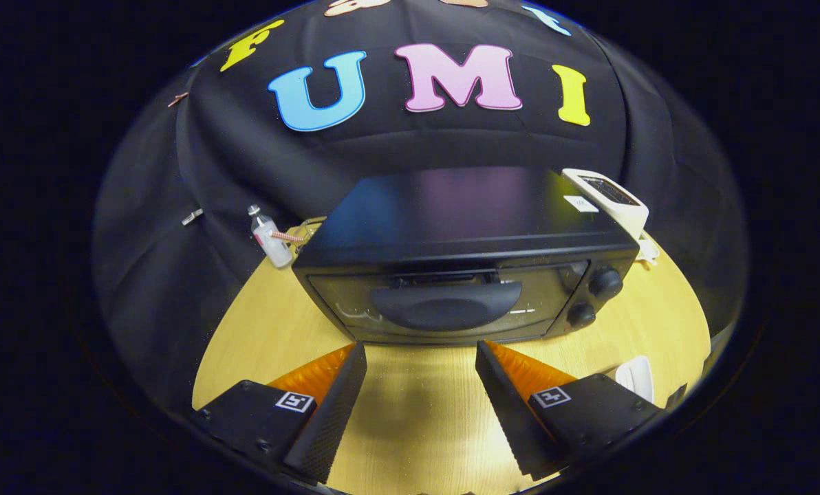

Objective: Open the toaster oven, put the food inside, and close the toaster oven door.

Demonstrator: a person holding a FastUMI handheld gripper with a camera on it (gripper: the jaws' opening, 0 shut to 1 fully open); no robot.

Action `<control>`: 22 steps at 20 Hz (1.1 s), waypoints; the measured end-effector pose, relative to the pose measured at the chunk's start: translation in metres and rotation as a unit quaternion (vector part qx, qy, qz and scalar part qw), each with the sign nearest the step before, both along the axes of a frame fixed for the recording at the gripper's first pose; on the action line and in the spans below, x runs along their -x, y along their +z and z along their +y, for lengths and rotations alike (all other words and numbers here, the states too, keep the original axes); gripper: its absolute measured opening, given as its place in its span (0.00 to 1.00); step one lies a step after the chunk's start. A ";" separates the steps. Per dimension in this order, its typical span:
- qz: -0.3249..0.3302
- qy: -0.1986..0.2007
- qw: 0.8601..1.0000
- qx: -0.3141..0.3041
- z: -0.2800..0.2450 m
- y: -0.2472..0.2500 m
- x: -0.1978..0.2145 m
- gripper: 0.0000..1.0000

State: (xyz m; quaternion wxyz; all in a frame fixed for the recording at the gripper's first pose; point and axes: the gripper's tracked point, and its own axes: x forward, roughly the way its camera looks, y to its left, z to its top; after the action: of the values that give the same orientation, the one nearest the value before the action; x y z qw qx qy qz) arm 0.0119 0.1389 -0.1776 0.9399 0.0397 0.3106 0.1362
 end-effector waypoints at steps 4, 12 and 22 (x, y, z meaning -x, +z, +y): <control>-0.037 0.003 0.999 -0.002 -0.016 0.027 0.005 0.99; -0.155 -0.021 0.988 -0.002 -0.077 0.120 0.017 0.98; -0.283 -0.101 0.953 -0.036 -0.160 0.222 0.065 0.98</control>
State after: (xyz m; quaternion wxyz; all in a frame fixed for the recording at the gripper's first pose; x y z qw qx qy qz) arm -0.0535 -0.0215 0.0445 0.9960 0.0648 0.0216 0.0575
